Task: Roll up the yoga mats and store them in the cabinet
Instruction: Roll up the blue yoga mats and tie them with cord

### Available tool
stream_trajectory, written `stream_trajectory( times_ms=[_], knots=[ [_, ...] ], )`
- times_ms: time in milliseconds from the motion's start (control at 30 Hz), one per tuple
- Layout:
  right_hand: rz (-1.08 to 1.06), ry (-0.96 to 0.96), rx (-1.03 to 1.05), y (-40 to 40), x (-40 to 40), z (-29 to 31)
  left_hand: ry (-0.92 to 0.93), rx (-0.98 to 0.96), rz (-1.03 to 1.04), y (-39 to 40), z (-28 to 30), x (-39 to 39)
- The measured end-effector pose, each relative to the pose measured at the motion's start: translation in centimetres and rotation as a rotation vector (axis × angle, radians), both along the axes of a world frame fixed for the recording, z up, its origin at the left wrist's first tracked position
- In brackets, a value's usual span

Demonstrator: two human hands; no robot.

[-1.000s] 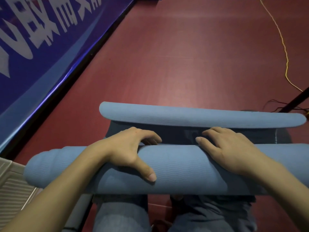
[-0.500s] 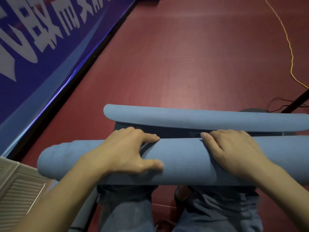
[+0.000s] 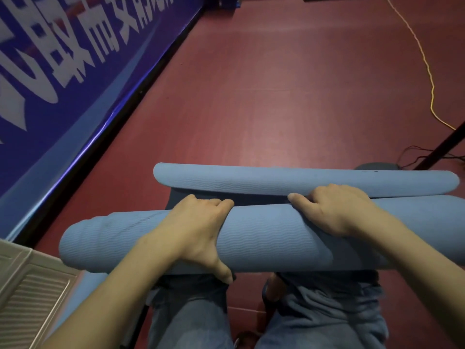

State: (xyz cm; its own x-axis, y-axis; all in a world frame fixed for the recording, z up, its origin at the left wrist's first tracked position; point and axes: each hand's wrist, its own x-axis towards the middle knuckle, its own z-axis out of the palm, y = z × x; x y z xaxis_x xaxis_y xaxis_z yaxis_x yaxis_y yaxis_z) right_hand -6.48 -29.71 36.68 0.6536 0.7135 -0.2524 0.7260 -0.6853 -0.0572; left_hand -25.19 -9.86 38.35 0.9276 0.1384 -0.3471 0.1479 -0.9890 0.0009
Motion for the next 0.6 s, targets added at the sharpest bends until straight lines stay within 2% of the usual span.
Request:
stream_trajectory(
  times_ms=[233, 400, 467, 600],
  knots=[
    [-0.012, 0.325, -0.188, -0.6, 0.2, 0.4, 0.114, -0.267, 0.078, 0.3, 1.5, -0.7],
    [-0.049, 0.466, -0.137, -0.7, 0.5, 0.0, 0.250, -0.386, 0.136, 0.5, 1.2, 0.1],
    [-0.067, 0.439, -0.060, -0.6, 0.8, 0.2, 0.250, -0.416, 0.143, 0.9, 0.8, 0.8],
    [-0.040, 0.123, 0.139, -0.7, 0.8, 0.5, 0.220, -0.521, 0.161, 2.0, 0.1, 1.5]
  ],
)
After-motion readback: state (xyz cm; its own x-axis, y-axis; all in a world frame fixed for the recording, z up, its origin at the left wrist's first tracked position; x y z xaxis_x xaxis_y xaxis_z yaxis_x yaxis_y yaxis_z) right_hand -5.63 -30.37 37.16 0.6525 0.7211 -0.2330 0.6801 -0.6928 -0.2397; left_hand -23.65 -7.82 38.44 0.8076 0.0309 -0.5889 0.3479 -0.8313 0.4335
